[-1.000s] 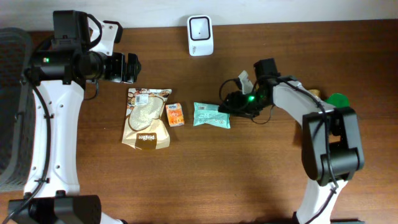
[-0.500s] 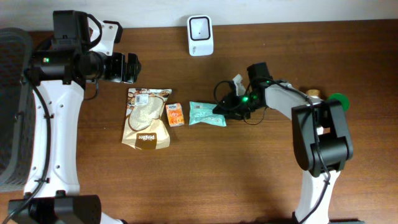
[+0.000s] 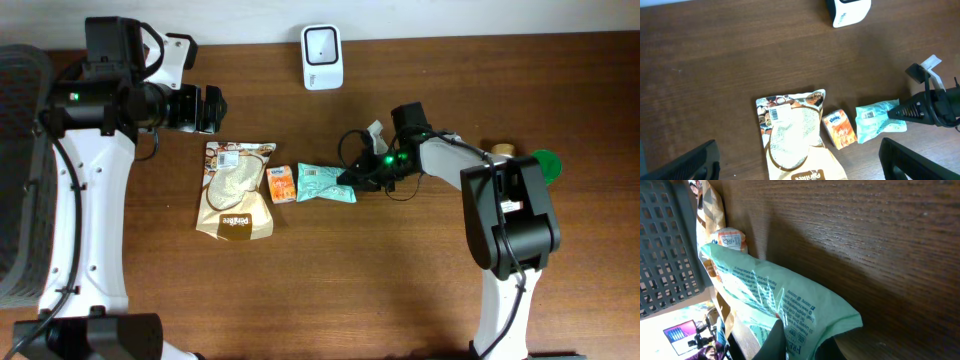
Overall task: Scan the item barcode
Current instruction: 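Grasp the light-green mint packet with the right gripper, then lift the mint packet and hold it up to the scanner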
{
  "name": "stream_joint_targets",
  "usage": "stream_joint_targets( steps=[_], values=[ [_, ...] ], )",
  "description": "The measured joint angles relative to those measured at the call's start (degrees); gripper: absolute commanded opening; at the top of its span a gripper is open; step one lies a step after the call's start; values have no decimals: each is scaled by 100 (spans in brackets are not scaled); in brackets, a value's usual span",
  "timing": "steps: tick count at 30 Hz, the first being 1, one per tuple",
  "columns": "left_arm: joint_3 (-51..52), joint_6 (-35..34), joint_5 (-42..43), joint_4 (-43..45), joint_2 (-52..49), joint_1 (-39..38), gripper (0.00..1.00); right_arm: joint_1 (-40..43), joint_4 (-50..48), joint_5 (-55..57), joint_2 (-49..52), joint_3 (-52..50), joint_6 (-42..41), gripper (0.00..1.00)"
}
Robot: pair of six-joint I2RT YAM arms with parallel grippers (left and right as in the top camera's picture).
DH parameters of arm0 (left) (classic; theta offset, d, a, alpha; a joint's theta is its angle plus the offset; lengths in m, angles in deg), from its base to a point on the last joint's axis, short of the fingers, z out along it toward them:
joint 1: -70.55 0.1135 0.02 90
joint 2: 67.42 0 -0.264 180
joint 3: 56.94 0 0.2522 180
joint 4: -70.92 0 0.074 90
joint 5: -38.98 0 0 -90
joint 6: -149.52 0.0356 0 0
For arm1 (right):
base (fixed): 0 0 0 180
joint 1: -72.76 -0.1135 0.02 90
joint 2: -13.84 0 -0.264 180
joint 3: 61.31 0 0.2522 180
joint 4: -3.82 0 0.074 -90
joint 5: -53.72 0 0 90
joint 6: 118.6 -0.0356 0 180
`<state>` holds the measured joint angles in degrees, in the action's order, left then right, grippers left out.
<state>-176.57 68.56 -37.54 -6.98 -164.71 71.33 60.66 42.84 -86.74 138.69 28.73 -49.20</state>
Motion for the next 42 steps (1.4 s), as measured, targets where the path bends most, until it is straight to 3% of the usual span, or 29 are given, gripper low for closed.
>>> stream_joint_targets(
  steps=[6,14,24,29,34,42],
  values=[
    [0,0,0,2,0,0,99,-42,240,262,-780,-155,87,4],
    [0,0,0,-2,0,0,99,131,826,369,-3016,-153,184,4],
    [0,0,0,-2,0,0,99,361,1207,866,-4564,-155,236,4],
    [0,0,2,0,0,0,99,350,1274,1014,-4780,-155,76,4],
    [0,0,2,0,0,0,99,85,1008,2142,-4758,-155,-11,4],
    [0,0,2,-2,0,0,99,-1196,-981,5340,-4068,-144,1038,4]
  ],
)
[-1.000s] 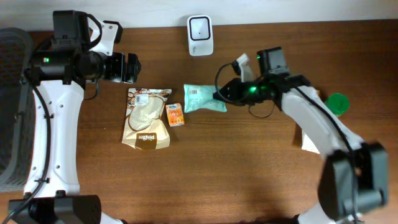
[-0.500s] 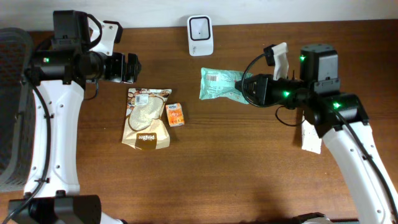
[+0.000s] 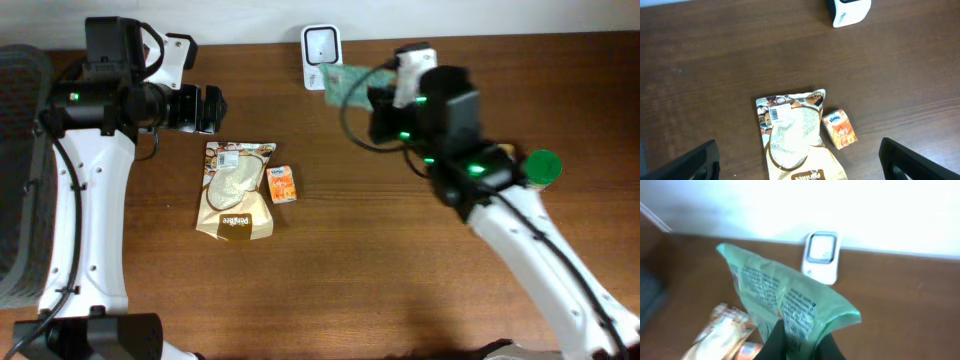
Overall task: Scan the item barcode
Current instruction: 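Lift the mint packet and hold it up to the scanner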
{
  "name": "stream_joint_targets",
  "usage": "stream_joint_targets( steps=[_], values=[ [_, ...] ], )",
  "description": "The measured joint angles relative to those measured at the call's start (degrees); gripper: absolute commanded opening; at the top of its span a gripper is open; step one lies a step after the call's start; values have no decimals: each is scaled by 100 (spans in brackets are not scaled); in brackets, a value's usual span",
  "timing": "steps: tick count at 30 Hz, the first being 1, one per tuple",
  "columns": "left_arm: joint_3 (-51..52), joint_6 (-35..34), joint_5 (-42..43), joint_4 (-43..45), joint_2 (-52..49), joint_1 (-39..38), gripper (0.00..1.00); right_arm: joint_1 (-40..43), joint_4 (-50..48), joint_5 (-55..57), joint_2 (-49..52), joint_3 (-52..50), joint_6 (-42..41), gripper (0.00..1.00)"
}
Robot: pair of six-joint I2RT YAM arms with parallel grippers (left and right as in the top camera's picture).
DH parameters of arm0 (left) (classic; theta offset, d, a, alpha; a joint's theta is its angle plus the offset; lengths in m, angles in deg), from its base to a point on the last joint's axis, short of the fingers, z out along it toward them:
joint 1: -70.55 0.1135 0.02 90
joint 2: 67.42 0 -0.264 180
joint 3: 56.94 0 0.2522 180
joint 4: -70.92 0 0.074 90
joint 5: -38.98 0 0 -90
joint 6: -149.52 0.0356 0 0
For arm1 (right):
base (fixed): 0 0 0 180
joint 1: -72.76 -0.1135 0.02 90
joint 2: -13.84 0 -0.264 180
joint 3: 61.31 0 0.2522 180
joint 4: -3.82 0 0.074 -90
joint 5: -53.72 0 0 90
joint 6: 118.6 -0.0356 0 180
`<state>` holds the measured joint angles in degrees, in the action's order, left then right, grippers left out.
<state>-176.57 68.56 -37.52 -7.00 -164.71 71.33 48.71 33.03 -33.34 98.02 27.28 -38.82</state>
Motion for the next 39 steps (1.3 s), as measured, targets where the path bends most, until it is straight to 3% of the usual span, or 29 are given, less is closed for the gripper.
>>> stream_joint_targets(
  steps=[7,13,18,23,29,39],
  values=[
    [0,0,0,2,0,0,99,-546,-2975,2223,1340,22,2277,4],
    [0,0,-2,-4,0,0,99,-540,-5351,2918,2516,28,4391,4],
    [0,0,0,0,0,0,99,-540,-6651,2959,3246,35,5906,4],
    [0,0,-2,0,0,0,99,-520,-6686,2949,3910,549,6697,4],
    [0,0,-2,2,0,0,99,-420,-5737,2647,4301,1694,6935,4],
    [0,0,-2,2,0,0,99,-79,-5584,2260,4780,1937,7259,4]
  ],
)
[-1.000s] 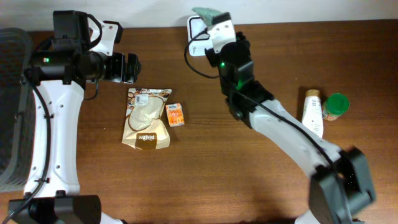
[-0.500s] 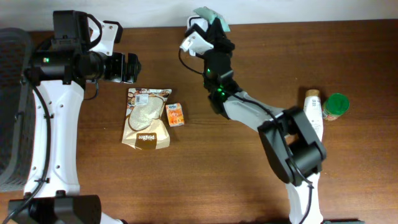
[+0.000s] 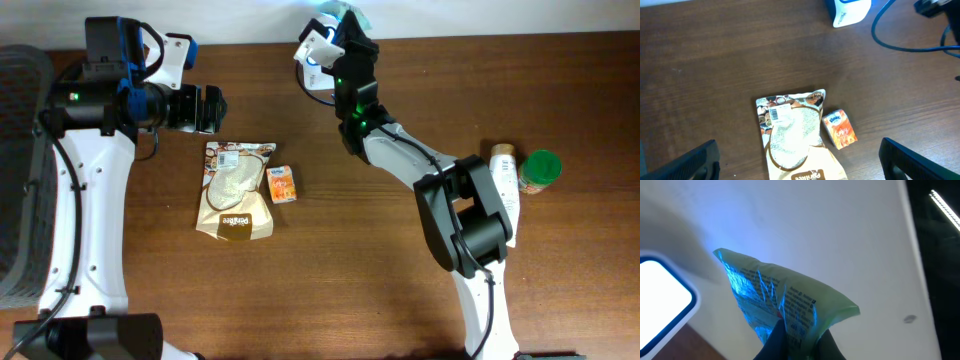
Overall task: Scan the item barcode
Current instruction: 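Lift the mint packet and hold it up to the scanner, then carry the mint packet right and drop it beside the jar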
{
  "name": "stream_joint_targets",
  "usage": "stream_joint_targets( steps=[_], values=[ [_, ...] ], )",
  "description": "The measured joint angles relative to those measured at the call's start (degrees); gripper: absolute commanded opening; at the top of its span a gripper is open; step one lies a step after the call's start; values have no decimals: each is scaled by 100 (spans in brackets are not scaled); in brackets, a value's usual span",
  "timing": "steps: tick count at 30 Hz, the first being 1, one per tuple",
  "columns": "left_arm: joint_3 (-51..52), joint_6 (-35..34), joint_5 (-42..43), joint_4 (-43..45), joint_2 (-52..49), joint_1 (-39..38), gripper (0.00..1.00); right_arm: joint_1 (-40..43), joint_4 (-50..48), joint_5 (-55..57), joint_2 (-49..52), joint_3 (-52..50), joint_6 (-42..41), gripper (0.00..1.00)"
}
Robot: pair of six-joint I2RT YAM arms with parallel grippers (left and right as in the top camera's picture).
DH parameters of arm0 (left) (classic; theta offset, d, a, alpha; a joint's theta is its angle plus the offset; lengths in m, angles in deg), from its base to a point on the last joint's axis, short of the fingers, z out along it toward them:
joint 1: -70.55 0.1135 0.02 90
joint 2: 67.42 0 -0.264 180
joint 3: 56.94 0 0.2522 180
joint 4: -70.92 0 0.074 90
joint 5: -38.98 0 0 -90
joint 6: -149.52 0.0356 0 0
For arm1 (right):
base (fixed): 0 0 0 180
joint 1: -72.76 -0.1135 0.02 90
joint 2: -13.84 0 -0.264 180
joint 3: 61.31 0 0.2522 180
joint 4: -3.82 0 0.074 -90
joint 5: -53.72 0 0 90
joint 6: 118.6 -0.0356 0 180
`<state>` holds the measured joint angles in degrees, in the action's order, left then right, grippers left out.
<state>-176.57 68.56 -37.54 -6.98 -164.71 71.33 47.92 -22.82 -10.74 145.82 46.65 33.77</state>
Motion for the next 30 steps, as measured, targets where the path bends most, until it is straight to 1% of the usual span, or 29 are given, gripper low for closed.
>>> stream_joint_targets(
  steps=[7,22,26,28,30],
  values=[
    [0,0,0,0,0,0,99,0,11,-219,138,0,90,4],
    [0,0,0,0,0,0,99,-186,63,-205,138,0,-7,4],
    [0,0,0,0,0,0,99,-225,879,-142,101,22,-444,4],
    [0,0,0,0,0,0,99,-256,1360,-144,22,17,-896,4],
    [0,0,0,0,0,0,99,-273,1628,-153,-105,13,-1239,4]
  ],
)
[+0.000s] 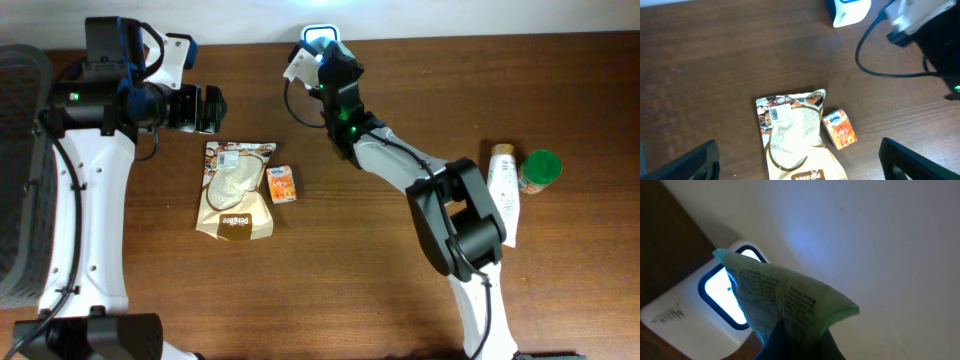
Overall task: Scan the item barcode
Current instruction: 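Carry the mint packet right and drop it beside the jar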
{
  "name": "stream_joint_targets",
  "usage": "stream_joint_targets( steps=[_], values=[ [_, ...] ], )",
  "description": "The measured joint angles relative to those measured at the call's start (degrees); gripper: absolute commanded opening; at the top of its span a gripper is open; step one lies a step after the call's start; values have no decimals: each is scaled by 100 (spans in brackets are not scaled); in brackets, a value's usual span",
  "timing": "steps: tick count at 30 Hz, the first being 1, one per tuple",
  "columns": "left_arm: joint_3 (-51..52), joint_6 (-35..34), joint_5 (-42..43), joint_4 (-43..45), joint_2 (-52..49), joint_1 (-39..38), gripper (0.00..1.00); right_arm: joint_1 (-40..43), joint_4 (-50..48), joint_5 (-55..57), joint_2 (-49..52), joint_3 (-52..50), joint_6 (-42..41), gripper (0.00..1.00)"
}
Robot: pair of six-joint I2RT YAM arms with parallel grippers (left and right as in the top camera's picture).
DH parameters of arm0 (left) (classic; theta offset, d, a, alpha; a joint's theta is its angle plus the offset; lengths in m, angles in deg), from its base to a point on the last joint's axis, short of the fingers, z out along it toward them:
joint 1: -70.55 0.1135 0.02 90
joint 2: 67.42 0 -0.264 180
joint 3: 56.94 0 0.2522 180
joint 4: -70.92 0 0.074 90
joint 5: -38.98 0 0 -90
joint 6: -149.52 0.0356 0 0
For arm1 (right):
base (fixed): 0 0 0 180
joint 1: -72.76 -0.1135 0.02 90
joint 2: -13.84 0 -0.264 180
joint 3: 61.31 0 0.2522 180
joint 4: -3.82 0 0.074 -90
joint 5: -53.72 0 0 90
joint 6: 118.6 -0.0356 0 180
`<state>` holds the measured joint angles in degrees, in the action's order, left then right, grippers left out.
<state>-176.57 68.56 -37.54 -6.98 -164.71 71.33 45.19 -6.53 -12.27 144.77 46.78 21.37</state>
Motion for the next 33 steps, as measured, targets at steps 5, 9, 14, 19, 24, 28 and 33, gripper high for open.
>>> stream_joint_targets(
  steps=[5,9,14,19,24,28,33],
  values=[
    [0,0,-2,-2,0,0,99,-28,1360,-245,-1062,-2,-1360,4],
    [0,0,0,4,0,0,99,-15,2758,-769,-2146,31,-2645,4],
    [0,0,2,-2,0,0,99,116,4811,-1591,-3331,70,-4188,4],
    [0,0,2,0,0,0,99,564,6642,-2234,-3871,81,-5403,4],
    [0,0,2,-2,0,0,99,1237,8161,-2520,-3862,-44,-6046,4],
    [0,0,0,0,0,0,99,1871,8207,-2573,-3825,-492,-6395,4],
    [0,0,2,0,0,0,99,2830,7718,-2610,-3759,-1486,-6730,4]
  ],
)
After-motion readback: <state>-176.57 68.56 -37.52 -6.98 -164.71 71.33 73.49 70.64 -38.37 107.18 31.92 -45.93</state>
